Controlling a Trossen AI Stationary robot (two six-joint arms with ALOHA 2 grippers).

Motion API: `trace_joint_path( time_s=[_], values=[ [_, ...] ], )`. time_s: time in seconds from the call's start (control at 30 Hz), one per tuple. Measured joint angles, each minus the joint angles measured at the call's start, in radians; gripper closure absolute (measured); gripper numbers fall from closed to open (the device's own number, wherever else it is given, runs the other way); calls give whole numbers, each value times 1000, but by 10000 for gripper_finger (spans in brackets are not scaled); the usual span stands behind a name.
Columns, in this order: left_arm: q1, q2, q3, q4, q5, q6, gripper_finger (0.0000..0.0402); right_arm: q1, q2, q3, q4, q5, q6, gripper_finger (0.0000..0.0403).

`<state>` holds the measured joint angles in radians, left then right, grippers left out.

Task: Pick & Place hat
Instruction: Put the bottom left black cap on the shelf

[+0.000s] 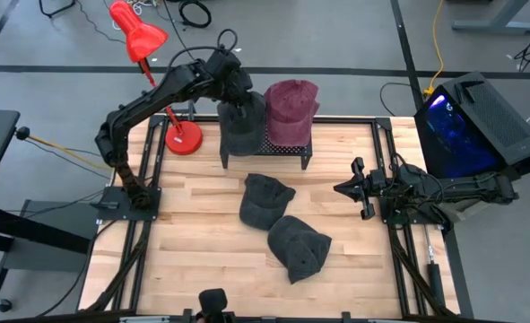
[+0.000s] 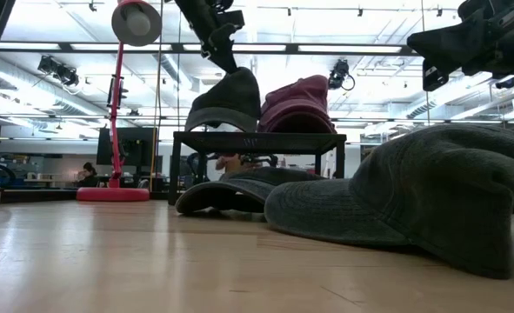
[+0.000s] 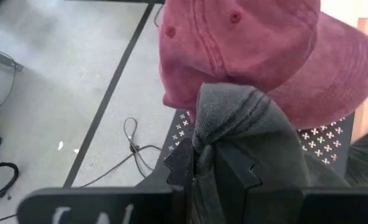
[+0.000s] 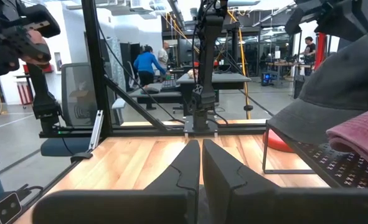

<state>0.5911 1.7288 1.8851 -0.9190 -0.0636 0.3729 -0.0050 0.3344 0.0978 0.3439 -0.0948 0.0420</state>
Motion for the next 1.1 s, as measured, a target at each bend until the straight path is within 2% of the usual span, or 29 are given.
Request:
trace_joint_path(
  time_s=[1.1],
  values=[
    [61, 113, 0, 9, -11, -10, 351, 0, 0, 0, 0, 0, 0, 380]
  ],
)
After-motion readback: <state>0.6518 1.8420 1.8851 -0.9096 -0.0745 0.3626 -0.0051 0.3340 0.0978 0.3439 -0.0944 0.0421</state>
